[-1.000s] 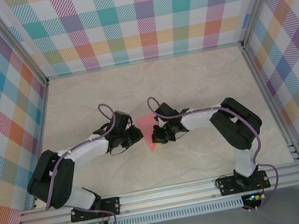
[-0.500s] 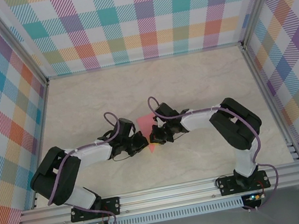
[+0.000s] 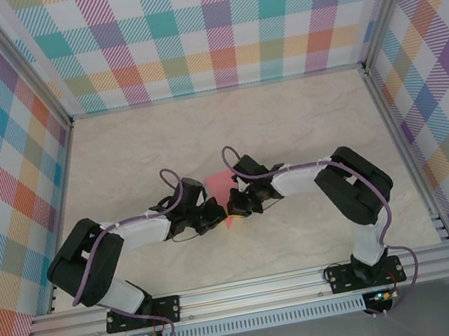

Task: Fold a paper plane with a square sheet of paper (pick it up from the middle)
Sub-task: Third fold the triangle at the center of the table.

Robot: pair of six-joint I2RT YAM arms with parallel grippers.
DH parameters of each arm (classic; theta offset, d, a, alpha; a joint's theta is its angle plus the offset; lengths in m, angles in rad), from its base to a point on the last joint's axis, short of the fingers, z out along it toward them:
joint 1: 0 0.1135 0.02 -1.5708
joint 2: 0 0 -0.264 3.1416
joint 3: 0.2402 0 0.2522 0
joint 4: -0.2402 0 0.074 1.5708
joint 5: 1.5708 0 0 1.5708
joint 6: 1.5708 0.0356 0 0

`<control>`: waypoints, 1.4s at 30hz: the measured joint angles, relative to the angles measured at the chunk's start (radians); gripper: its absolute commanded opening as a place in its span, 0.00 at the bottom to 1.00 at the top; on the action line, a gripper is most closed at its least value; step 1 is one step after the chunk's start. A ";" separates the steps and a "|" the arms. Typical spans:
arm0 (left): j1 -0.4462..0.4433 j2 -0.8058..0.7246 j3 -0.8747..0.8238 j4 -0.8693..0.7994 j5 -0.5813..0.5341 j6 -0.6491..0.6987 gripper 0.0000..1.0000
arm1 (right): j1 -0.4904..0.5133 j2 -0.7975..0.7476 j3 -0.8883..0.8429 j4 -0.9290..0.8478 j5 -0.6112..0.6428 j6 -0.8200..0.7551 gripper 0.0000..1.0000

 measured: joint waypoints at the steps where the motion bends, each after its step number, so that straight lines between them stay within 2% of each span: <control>1: -0.001 0.006 0.000 0.003 0.002 -0.003 0.00 | -0.002 0.000 0.000 -0.001 0.000 0.000 0.00; 12: -0.008 0.053 0.003 0.021 0.002 -0.013 0.00 | -0.011 0.000 0.000 -0.004 -0.005 -0.013 0.00; 20: -0.020 0.055 0.031 -0.034 -0.031 -0.005 0.00 | -0.024 0.000 0.000 -0.009 -0.003 -0.057 0.00; 28: -0.022 0.063 0.055 -0.063 -0.058 0.004 0.00 | -0.098 0.033 0.059 -0.076 -0.021 -0.152 0.00; 34: -0.022 0.066 0.062 -0.073 -0.059 0.017 0.00 | -0.175 0.056 0.114 -0.115 0.014 -0.208 0.00; 42: -0.022 0.039 0.073 -0.118 -0.059 0.044 0.00 | -0.174 0.061 0.115 -0.105 0.003 -0.222 0.00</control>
